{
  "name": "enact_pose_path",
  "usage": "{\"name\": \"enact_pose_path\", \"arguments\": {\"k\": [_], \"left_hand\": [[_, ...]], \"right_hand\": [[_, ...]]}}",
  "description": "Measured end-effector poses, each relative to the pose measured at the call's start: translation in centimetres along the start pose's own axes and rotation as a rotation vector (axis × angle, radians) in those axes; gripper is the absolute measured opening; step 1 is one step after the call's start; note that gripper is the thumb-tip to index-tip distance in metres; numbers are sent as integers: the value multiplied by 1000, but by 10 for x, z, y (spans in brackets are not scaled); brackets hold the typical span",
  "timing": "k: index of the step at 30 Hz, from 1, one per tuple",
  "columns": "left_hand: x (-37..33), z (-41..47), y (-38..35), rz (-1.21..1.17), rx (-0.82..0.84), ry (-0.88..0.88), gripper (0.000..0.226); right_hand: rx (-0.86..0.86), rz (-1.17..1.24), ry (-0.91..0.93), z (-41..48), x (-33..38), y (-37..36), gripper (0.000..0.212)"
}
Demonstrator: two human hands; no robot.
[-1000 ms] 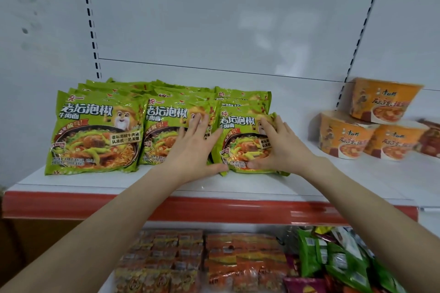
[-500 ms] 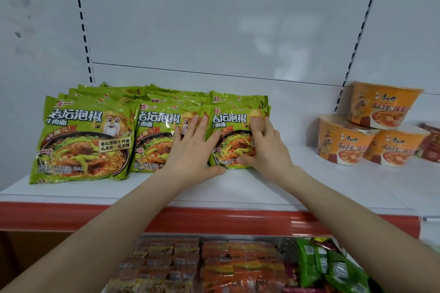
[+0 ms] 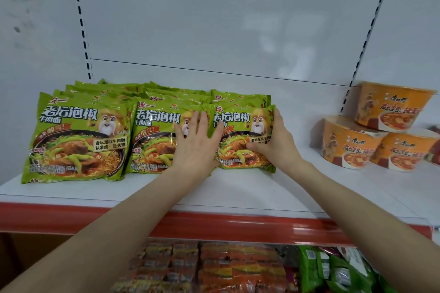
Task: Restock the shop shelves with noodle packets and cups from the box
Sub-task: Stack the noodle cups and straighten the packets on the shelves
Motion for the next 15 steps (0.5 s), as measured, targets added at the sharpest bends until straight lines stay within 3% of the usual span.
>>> {"name": "enact_pose_path", "arguments": {"k": [4, 8, 15], "left_hand": [[10, -3, 4, -87, 109, -82, 91], [19, -5, 4, -55, 208, -157, 100], [8, 0, -5, 55, 121, -75, 99]], "right_hand": [[34, -15, -54, 8, -11, 0, 98], [128, 44, -172, 13, -23, -2, 122], [11, 3, -25, 9, -20, -2, 111]]}}
Point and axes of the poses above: each hand's wrist, its own z-axis towards the middle knuckle, its own y-axis out of the back of the hand, x = y × z, the point moved 5 cm from there along z, towards the middle knuckle, and after that the axes turned 11 degrees about -x, right-handed, at the moved point
